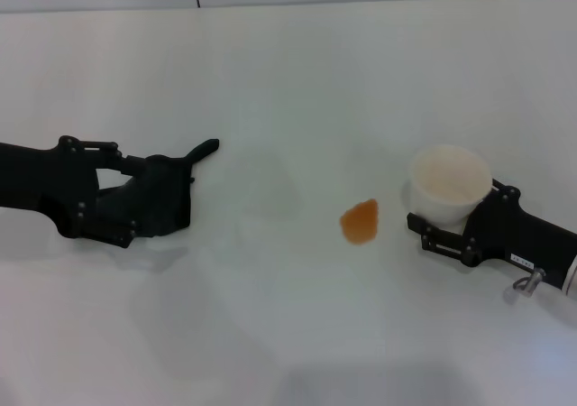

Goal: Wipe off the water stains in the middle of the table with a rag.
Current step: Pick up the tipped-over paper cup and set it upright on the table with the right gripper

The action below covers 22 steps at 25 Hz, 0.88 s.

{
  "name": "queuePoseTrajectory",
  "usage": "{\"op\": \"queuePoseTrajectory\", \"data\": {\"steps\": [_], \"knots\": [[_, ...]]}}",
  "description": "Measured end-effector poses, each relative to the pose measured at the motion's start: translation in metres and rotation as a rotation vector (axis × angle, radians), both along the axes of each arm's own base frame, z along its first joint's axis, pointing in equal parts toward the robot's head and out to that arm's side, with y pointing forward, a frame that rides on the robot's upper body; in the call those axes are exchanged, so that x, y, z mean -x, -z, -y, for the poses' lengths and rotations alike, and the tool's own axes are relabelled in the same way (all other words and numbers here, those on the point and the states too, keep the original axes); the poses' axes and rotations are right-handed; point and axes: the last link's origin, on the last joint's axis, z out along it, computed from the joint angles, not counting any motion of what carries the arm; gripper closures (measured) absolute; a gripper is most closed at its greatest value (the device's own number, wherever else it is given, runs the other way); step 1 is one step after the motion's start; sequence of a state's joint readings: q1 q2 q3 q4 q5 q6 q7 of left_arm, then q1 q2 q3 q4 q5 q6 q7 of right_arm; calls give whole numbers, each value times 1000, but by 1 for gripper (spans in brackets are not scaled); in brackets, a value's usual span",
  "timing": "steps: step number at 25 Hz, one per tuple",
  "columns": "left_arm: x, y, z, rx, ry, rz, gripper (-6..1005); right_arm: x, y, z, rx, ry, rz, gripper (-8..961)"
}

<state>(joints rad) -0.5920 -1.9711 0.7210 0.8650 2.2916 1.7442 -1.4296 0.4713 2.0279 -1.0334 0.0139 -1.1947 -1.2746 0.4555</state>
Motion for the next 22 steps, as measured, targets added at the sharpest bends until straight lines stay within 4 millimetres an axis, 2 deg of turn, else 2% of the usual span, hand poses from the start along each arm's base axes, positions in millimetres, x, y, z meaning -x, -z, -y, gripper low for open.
{"op": "queuePoseTrajectory", "data": {"steps": [6, 22], "knots": [[3, 0, 3, 1, -10, 1, 106, 0, 0, 1, 18, 16, -21, 79], [5, -3, 3, -1, -21, -3, 106, 0, -12, -2, 145, 5, -30, 79]]}}
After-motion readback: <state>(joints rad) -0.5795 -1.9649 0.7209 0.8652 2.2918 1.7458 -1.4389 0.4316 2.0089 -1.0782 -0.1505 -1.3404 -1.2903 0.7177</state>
